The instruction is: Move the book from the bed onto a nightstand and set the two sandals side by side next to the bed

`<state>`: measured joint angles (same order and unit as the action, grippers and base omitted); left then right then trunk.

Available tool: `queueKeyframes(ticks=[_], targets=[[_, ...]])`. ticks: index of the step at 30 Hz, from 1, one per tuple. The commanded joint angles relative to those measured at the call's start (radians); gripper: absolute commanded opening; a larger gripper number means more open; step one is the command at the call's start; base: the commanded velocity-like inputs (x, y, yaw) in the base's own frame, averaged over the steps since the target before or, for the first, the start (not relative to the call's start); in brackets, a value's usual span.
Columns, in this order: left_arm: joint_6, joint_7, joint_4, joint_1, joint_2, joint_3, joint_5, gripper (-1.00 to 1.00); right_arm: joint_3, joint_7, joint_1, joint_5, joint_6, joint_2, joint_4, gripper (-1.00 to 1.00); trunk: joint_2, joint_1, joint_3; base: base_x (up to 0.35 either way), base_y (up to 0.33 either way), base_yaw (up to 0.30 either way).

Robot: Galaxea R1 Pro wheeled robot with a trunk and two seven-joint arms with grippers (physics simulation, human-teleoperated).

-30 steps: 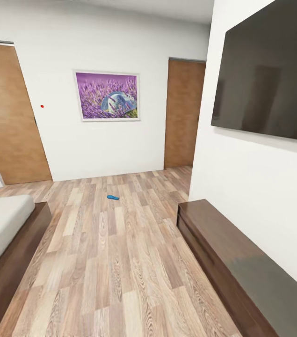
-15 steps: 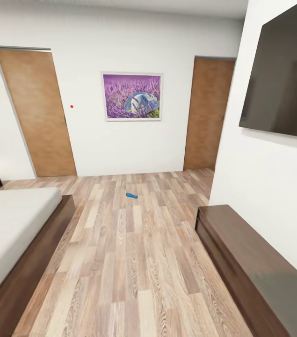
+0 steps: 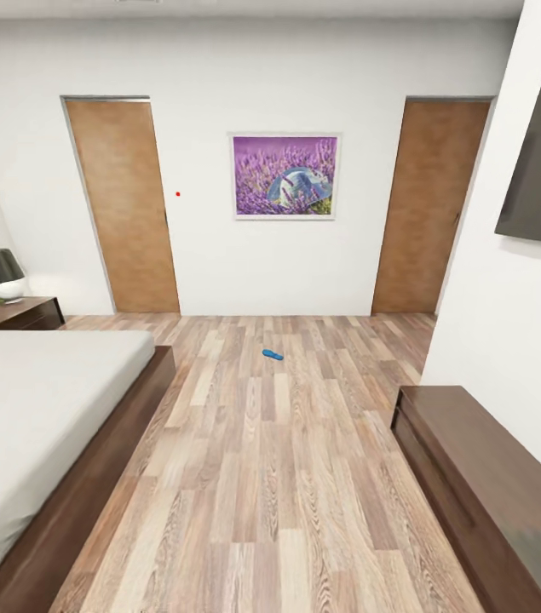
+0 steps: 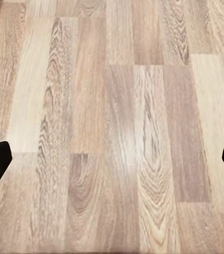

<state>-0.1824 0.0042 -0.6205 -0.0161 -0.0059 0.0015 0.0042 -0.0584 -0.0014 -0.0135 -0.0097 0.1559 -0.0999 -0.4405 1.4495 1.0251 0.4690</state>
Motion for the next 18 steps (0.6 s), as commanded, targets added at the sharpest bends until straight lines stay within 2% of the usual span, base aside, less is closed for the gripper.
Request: queueKeyframes(ticks=[1, 18], targets=[[-0.003, 0.000, 0.001, -0.001, 0.000, 0.000, 0.000, 1.00, -0.001, 0.000, 0.000, -0.001, 0.003, 0.000, 0.000, 1.00, 0.001, 0.000, 0.001, 0.000, 0.000, 0.293], [-0.003, 0.000, 0.002, -0.001, 0.000, 0.000, 0.000, 1.00, -0.001, 0.000, 0.000, -0.001, 0.004, 0.000, 0.000, 1.00, 0.001, 0.000, 0.001, 0.000, 0.000, 0.293]])
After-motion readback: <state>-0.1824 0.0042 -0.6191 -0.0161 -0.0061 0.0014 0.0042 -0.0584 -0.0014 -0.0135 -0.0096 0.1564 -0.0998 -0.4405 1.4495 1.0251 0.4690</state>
